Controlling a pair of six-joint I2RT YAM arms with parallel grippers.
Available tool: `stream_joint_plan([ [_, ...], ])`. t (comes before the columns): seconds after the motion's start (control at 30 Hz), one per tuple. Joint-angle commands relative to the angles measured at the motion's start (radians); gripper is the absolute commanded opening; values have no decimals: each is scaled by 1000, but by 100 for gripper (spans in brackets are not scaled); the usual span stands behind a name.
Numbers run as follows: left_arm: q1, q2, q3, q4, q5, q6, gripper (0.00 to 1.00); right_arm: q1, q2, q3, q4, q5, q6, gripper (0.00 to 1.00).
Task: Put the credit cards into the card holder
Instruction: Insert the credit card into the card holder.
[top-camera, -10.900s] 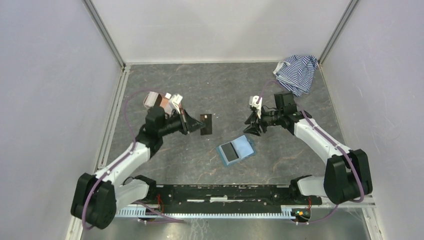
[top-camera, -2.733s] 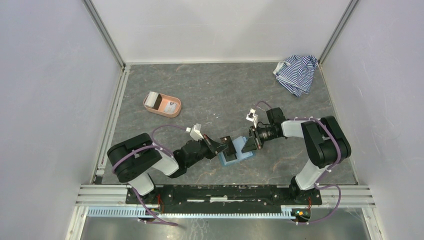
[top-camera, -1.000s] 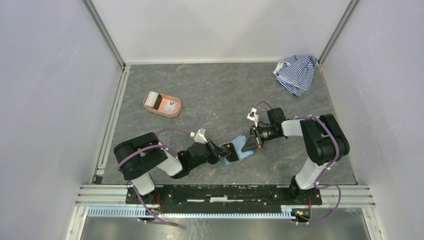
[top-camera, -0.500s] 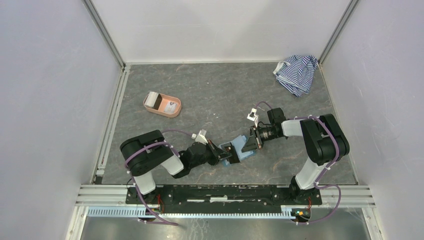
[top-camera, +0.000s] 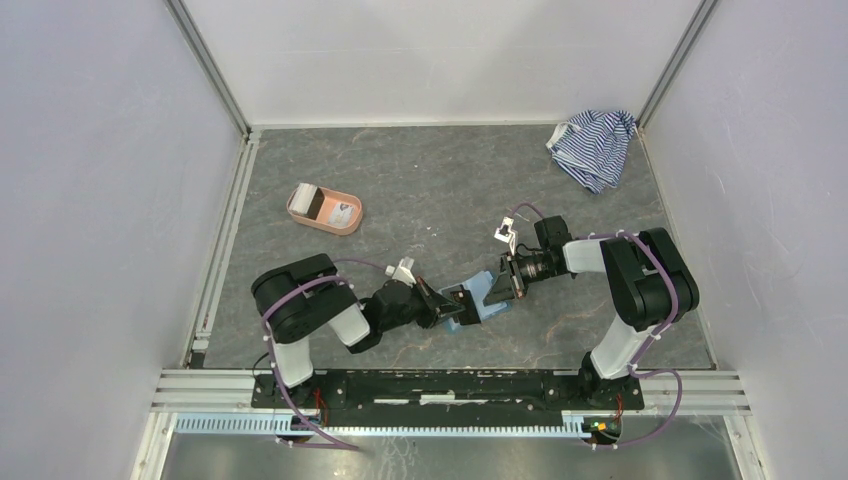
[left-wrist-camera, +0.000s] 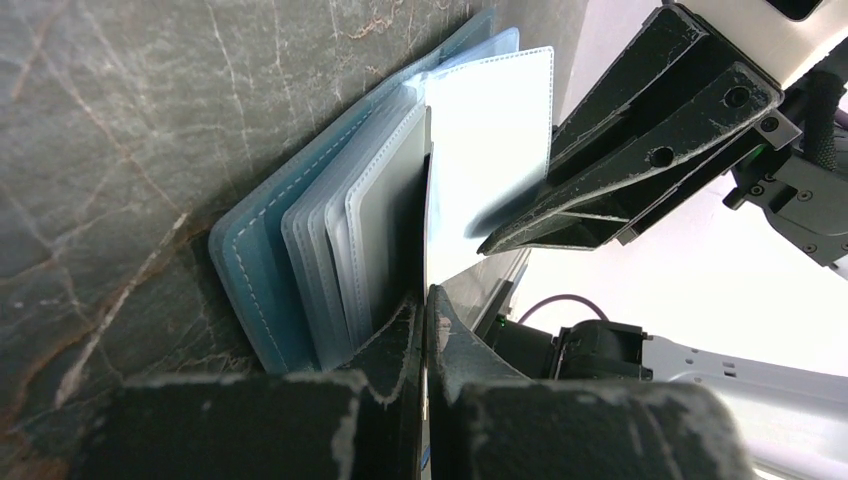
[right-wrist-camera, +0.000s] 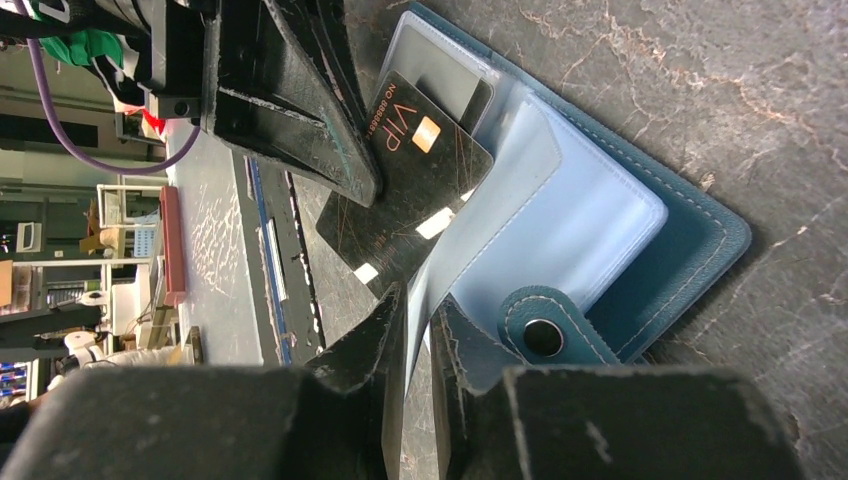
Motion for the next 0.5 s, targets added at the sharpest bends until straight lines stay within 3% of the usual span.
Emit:
stream_joint_plan([
  [0.0, 31, 38, 3, 57, 53, -3, 2, -6, 2, 17, 1, -26, -22, 19],
  [0.47, 84, 67, 24, 65, 136, 50, 2, -5, 1, 20, -9, -10, -32, 29],
])
